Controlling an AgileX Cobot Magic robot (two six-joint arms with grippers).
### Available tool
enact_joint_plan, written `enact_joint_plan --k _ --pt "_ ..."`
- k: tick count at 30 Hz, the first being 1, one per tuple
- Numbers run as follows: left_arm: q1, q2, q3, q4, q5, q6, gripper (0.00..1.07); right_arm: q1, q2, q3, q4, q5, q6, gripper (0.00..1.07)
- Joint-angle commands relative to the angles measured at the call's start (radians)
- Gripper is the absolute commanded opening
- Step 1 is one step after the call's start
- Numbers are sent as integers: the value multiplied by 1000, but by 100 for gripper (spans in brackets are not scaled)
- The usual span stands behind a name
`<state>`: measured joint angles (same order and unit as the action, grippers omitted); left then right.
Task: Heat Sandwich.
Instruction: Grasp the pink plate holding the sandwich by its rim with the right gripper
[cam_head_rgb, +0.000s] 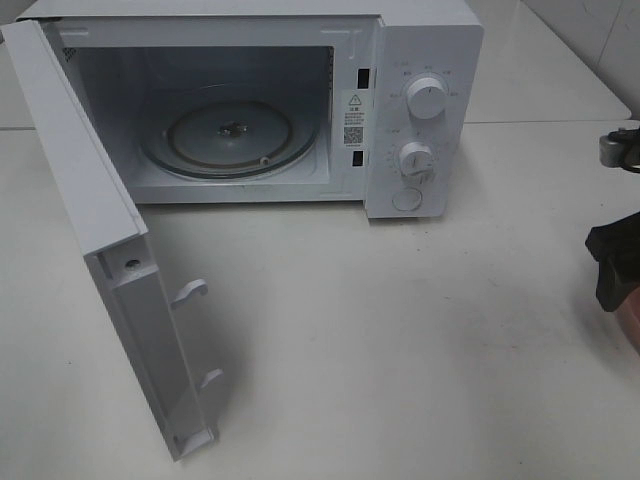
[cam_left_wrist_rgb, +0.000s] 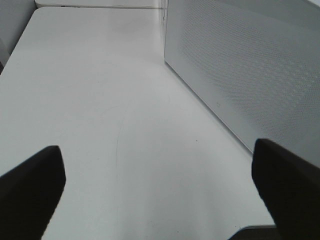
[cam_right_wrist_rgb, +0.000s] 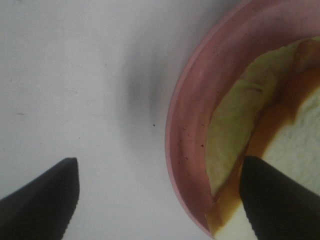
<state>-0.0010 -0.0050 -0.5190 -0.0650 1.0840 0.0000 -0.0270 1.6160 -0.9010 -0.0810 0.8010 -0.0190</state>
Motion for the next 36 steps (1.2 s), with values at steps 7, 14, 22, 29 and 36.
enact_joint_plan --k 7,14,22,29,36 --pt "-1 -17 2 -3 -14 7 96 -9 96 -4 -6 -64 28 81" --pt "-1 -17 2 -3 -14 7 96 -9 170 -4 -34 -116 56 81" --pt "-1 -17 2 -3 -14 7 96 -9 202 -3 -55 -154 82 79" --pt "-1 -17 2 -3 -14 7 96 -9 226 -3 -53 -168 82 78" --pt "-1 -17 2 -3 -14 7 96 -9 235 -3 -55 -158 89 76"
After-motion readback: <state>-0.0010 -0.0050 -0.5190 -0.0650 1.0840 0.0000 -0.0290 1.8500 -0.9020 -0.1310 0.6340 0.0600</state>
